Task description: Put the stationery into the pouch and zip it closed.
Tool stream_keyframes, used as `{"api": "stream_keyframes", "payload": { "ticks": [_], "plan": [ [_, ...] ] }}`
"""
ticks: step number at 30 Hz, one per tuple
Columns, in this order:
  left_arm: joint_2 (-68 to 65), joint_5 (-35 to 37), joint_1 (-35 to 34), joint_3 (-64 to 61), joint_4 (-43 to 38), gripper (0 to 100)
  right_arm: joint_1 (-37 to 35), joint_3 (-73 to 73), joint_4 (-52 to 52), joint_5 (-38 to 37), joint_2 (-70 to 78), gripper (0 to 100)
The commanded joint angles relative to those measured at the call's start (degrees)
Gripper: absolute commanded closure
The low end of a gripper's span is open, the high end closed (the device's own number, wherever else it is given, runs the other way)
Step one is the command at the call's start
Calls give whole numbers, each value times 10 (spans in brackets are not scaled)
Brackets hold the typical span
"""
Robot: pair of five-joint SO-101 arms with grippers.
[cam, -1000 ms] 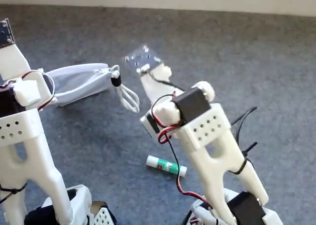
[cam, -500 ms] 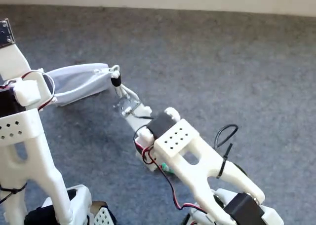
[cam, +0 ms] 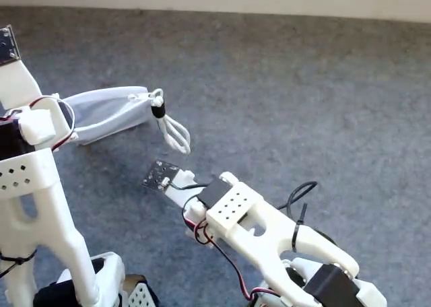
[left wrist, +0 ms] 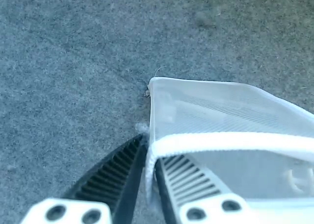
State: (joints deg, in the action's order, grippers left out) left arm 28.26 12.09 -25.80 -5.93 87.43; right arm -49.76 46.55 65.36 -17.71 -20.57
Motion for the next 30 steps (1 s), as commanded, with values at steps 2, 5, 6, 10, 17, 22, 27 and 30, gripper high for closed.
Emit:
{"api": "stream_keyframes", "payload": {
  "ticks": [2,5,6,10,17,22,27,30],
  "plan": [
    [7,5,2,4,-5,991,-1,17,-51,-4,-17,843],
    [7,5,2,2,-4,991,0,30,-73,-4,-17,843],
    [8,5,3,-4,-7,991,0,34,-78,-4,-17,843],
    [10,5,5,-13,-8,990,0,43,-80,-4,-17,843],
    [10,5,5,-13,-7,990,7,43,-80,-4,65,845],
    [11,5,4,-13,-7,990,7,7,-77,-2,144,854],
    [11,5,4,-13,-7,990,7,-25,-78,-2,164,998],
    [11,5,5,-14,-7,990,7,-25,-76,-1,159,993]
  ]
}}
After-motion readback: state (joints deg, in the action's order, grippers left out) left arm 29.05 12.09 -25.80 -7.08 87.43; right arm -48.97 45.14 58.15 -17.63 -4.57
